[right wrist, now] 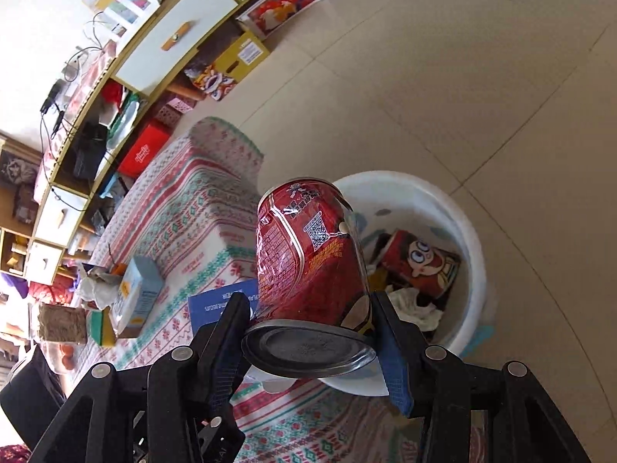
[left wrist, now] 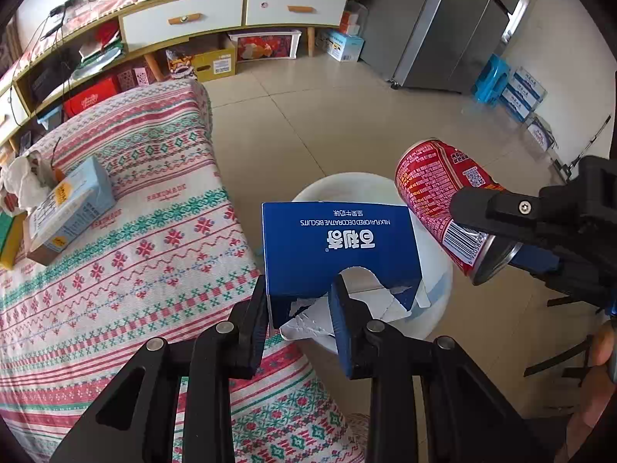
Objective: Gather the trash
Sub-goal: 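Carry the blue box and red can over the white bin and open both tools, then move the left tool to the table and grasp the green-yellow sponge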
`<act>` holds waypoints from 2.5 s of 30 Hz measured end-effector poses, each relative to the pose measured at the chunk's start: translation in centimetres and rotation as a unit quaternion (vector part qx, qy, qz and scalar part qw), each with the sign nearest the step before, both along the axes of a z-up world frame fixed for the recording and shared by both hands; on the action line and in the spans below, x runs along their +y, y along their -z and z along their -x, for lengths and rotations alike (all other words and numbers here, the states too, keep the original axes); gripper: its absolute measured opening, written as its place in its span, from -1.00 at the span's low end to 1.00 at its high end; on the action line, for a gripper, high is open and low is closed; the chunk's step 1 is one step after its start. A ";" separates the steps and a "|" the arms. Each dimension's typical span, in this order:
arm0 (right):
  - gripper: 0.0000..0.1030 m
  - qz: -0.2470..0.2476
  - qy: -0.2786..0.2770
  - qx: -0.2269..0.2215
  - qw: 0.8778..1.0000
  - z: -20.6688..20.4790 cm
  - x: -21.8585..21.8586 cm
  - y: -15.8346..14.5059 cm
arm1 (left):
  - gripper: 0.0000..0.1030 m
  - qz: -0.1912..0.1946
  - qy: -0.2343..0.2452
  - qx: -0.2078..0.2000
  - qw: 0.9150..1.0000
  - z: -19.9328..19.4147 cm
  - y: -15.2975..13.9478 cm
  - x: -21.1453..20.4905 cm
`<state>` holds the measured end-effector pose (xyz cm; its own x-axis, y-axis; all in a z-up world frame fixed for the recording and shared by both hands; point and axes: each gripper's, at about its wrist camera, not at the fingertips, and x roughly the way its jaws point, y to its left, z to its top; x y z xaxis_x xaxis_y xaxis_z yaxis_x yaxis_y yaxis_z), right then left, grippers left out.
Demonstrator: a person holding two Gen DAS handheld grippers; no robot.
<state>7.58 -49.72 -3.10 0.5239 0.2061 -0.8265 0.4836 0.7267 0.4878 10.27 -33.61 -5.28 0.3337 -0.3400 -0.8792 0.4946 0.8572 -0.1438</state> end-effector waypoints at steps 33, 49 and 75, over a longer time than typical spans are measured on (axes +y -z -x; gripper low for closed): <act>0.25 0.012 0.026 0.046 0.999 -0.1 -1.6 1.7 | -0.02 -0.022 -0.020 0.030 0.999 -1.5 1.2 3.3; 0.32 0.027 -0.020 0.026 0.999 -2.1 2.0 0.3 | -0.02 -0.047 -0.105 0.005 0.993 -4.0 -1.2 17.5; 0.41 0.028 -0.152 0.052 0.987 -9.0 15.0 2.8 | 0.11 -0.123 -0.124 -0.019 0.984 -17.7 1.2 30.8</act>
